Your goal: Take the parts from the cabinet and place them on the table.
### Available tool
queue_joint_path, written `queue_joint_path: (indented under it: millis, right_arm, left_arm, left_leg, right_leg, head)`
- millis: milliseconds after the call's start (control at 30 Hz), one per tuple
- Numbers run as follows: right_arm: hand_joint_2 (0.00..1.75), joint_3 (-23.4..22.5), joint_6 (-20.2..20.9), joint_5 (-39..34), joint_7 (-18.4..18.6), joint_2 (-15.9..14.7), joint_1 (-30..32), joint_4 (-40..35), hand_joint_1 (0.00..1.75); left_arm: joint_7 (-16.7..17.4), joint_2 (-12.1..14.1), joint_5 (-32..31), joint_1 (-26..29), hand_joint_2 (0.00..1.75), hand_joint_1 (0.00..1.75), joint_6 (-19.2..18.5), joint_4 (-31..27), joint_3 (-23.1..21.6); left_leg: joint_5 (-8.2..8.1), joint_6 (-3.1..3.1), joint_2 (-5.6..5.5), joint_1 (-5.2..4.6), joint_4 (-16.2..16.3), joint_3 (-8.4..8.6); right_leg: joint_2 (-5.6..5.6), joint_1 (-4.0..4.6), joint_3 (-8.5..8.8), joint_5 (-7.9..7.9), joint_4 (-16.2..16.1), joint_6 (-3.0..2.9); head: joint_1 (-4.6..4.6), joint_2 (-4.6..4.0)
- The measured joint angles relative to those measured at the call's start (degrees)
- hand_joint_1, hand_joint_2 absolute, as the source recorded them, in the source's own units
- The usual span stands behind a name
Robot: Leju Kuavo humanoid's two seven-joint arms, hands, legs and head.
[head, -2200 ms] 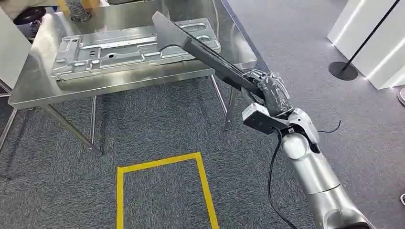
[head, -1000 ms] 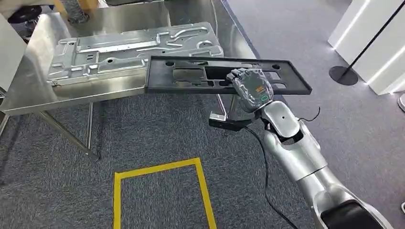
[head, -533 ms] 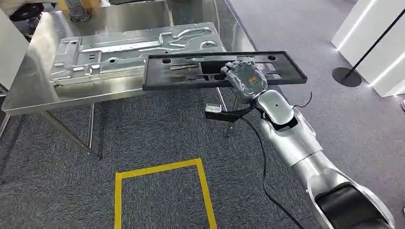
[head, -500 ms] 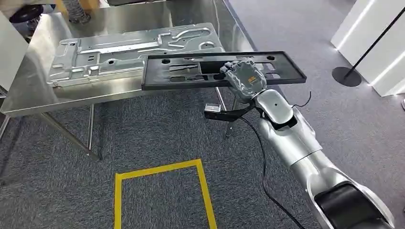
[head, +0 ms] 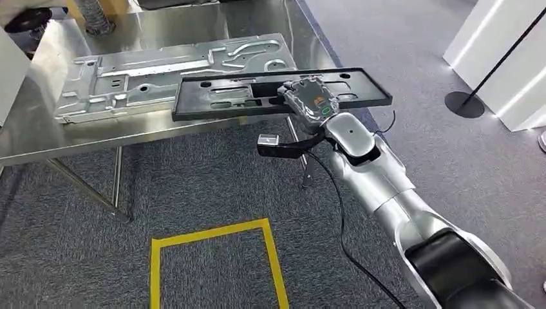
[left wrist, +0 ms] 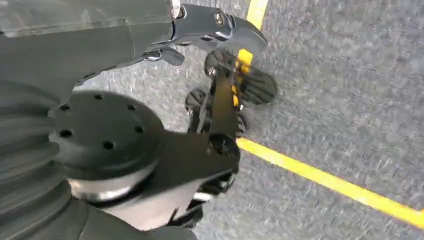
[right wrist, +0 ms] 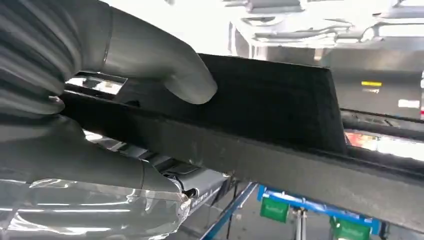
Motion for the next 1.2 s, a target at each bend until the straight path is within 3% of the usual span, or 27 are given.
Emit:
queue_joint_path:
  millis: [100,133,200,233,267,300,333,400,433,533,600,667,733,767,800,833,900,967,1000,1067,1100,1167,1200]
  right_arm:
    - [1.75,0.20,-0.15,-0.44,-0.20,0.70,-0.35,1.12,1.75]
    - [1.75,0.28,-0.22,-0.48,-0.24,1.07,-0.58,1.40,1.75]
    - [1.75,0.46,-0.11,-0.61,-0.22,1.82,-0.81,2.15,1.75]
    - [1.75,0.63,-0.02,-0.66,-0.17,2.14,-0.80,2.51,1.75]
    - [1.75,0.96,0.09,-0.68,-0.09,2.66,-0.78,3.02,1.75]
    - [1.75,1.05,0.15,-0.68,-0.04,3.08,-0.78,3.30,1.75]
    - [1.75,1.14,0.17,-0.68,0.07,3.50,-0.80,3.54,1.75]
    - [1.75,1.33,0.20,-0.70,0.09,4.22,-1.12,4.00,1.75]
    - [1.75,1.44,0.20,-0.70,0.07,4.37,-1.45,4.41,1.75]
    - [1.75,1.92,0.13,-0.77,0.02,5.09,-1.61,5.21,1.75]
    - [1.75,2.08,0.06,-0.83,0.04,5.25,-1.62,5.71,1.75]
    - [1.75,2.19,-0.13,-1.07,0.00,5.60,-1.70,6.12,1.75]
    - [1.75,2.45,-0.22,-1.18,-0.13,5.86,-1.46,6.63,1.75]
    - [1.75,2.58,-0.22,-1.20,-0.20,5.90,-1.28,6.84,1.75]
    - [1.75,2.71,-0.22,-1.20,-0.31,5.92,-1.06,7.06,1.75]
    - [1.75,2.82,-0.22,-1.22,-0.35,6.01,-0.99,7.28,1.75]
    - [1.75,2.95,-0.24,-1.25,-0.35,6.14,-1.00,7.43,1.75]
    - [1.75,2.97,-0.33,-1.27,-0.37,6.23,-1.22,7.63,1.75]
    - [1.75,3.04,-0.37,-1.31,-0.37,6.41,-1.21,7.76,1.75]
    - [1.75,3.30,-0.52,-1.42,-0.50,6.58,-1.02,7.94,1.75]
    - [1.75,3.32,-0.55,-1.42,-0.52,6.67,-0.98,7.94,1.75]
    - [1.75,3.43,-0.93,-1.42,-0.50,6.88,-1.02,8.02,1.75]
    - [1.75,3.50,-0.99,-1.42,-0.48,6.95,-1.02,8.11,1.75]
  left_arm:
    - [0.15,0.00,-0.18,-0.06,1.75,0.00,0.09,-0.02,-0.13]
    - [0.20,0.00,-0.26,-0.22,1.75,0.00,0.09,0.00,-0.15]
    - [0.37,-0.07,-0.66,-0.44,1.75,0.00,0.00,0.00,-0.24]
    - [0.39,-0.07,-0.68,-0.48,1.75,0.00,-0.02,0.00,-0.31]
    - [0.42,-0.07,-0.85,-0.56,1.75,0.00,-0.08,0.00,-0.39]
    - [0.44,-0.07,-0.90,-0.61,1.75,0.00,-0.06,0.00,-0.48]
    - [0.44,-0.07,-1.05,-0.68,1.75,0.00,-0.06,-0.02,-0.59]
    - [0.46,-0.09,-1.12,-0.86,1.75,0.00,-0.09,0.00,-0.66]
    - [0.46,-0.20,-1.16,-0.97,1.75,0.00,-0.08,0.00,-0.68]
    - [0.52,-0.22,-1.16,-0.98,1.75,0.00,-0.06,0.00,-0.70]
    - [0.52,-0.22,-1.20,-0.90,1.75,0.00,-0.09,0.00,-0.77]
    - [0.55,-0.22,-1.27,-0.93,1.75,0.00,-0.09,0.00,-0.85]
    - [0.70,-0.22,-1.36,-0.90,1.75,0.00,-0.06,0.00,-1.03]
    - [0.70,-0.22,-1.36,-0.89,1.75,0.00,-0.07,0.00,-1.07]
    - [0.70,-0.22,-1.34,-0.88,1.75,0.00,-0.09,0.00,-1.09]
    - [0.72,-0.22,-1.36,-0.88,1.75,0.00,-0.06,0.00,-1.11]
    - [0.72,-0.17,-1.36,-0.89,1.75,0.00,-0.06,0.00,-1.14]
    - [0.74,-0.26,-1.36,-0.88,1.75,0.00,-0.07,0.00,-1.14]
    - [0.81,-0.26,-1.42,-0.99,1.75,0.00,-0.11,0.02,-1.18]
    - [0.85,-0.26,-1.42,-0.88,1.75,0.00,-0.07,0.00,-1.25]
    - [0.83,-0.26,-1.44,-0.89,1.75,0.00,-0.06,0.00,-1.29]
    - [0.74,-0.24,-1.44,-1.11,1.75,0.00,-0.06,0.00,-1.48]
    - [0.74,-0.26,-1.42,-1.20,1.75,0.00,-0.06,0.00,-1.55]
  left_leg:
    - [0.20,1.01,0.03,0.29,-0.94,0.74]
    - [0.11,1.32,0.07,0.30,-0.96,0.83]
    - [-0.11,1.62,0.10,0.26,-0.95,1.01]
    - [-0.25,1.63,0.09,0.26,-0.92,1.09]
    - [-0.40,1.63,0.06,0.26,-0.88,1.25]
    - [-0.62,1.60,0.00,0.26,-0.85,1.51]
    - [-0.84,1.49,-0.05,0.26,-0.80,1.78]
    - [-1.46,1.16,-0.21,0.22,-0.74,2.42]
    - [-1.72,0.83,-0.27,-0.14,-0.56,2.43]
    - [-1.93,0.00,-0.18,0.13,-0.88,2.50]
    - [-2.62,-0.67,-0.03,0.20,-0.35,2.45]
    - [-6.05,-1.12,0.07,0.25,6.25,-0.59]
    - [-9.71,-1.53,0.08,0.32,15.92,-5.83]
    - [-9.68,-1.67,0.09,0.33,18.18,-7.35]
    - [-8.12,-1.75,0.11,0.40,17.37,-7.43]
    - [-5.40,-1.75,0.14,0.48,13.82,-6.09]
    - [0.80,-1.69,0.21,0.76,2.92,-1.33]
    - [-0.02,-1.36,0.08,0.40,0.36,0.03]
    - [-0.19,-0.61,0.01,0.49,0.63,-0.32]
    - [-0.42,0.09,-0.06,0.23,0.66,-0.25]
    - [-0.28,0.61,-0.03,0.64,0.18,0.23]
    - [-0.53,1.13,-0.02,0.60,0.08,0.55]
    - [-0.66,1.31,-0.01,0.54,0.08,0.66]
  right_leg:
    - [-0.18,-0.19,-0.37,-1.11,1.24,1.00]
    - [-0.21,-0.19,-1.89,-2.67,4.32,1.21]
    - [-0.22,-0.25,-7.46,-6.89,14.78,1.59]
    - [-0.22,-0.26,-9.90,-7.88,18.82,1.67]
    - [-0.23,-0.29,-11.09,-7.34,19.97,1.62]
    - [-0.23,-0.31,-10.64,-5.35,18.05,1.51]
    - [-0.23,-0.29,-9.10,-2.64,14.23,1.34]
    - [-0.29,-0.17,-4.20,3.58,2.85,0.58]
    - [-0.34,0.25,-3.09,2.95,0.95,0.13]
    - [-0.17,0.54,-3.13,2.52,0.24,-0.44]
    - [-0.22,-0.17,-2.29,2.77,-0.76,-0.93]
    - [-0.21,-0.17,-1.88,2.51,-0.91,-1.52]
    - [-0.21,-0.12,-1.60,2.15,-0.84,-1.71]
    - [-0.19,-0.13,-1.46,1.96,-0.78,-1.64]
    - [-0.16,-0.15,-1.15,1.69,-0.67,-1.54]
    - [-0.09,-0.20,-0.81,1.31,-0.50,-1.40]
    - [-0.01,-0.29,0.01,0.33,0.04,-0.94]
    - [0.10,0.15,-0.26,-0.13,0.65,-0.39]
    - [0.12,0.12,-0.49,-0.05,0.56,-0.15]
    - [0.08,0.04,-0.29,-0.19,0.36,0.28]
    - [0.07,-0.05,-0.30,-0.77,0.58,0.69]
    - [-0.08,-0.16,-1.88,-2.90,4.59,1.07]
    - [-0.10,-0.20,-5.03,-5.51,10.68,1.27]
  head:
    - [0.11,-0.02]
    - [0.24,-0.02]
    - [0.22,-0.02]
    - [0.22,-0.02]
    - [0.22,-0.02]
    - [0.22,-0.02]
    - [0.20,0.00]
    - [0.22,-0.02]
    - [0.15,-0.02]
    - [0.22,-0.02]
    - [0.20,-0.02]
    - [-0.04,-0.02]
    - [-0.04,-0.02]
    - [-0.07,-0.02]
    - [-0.04,-0.02]
    - [-0.04,-0.02]
    - [-0.04,-0.02]
    - [-0.17,-0.02]
    - [0.05,-0.02]
    - [0.22,-0.02]
    - [0.04,0.00]
    - [0.54,0.00]
    - [0.48,-0.02]
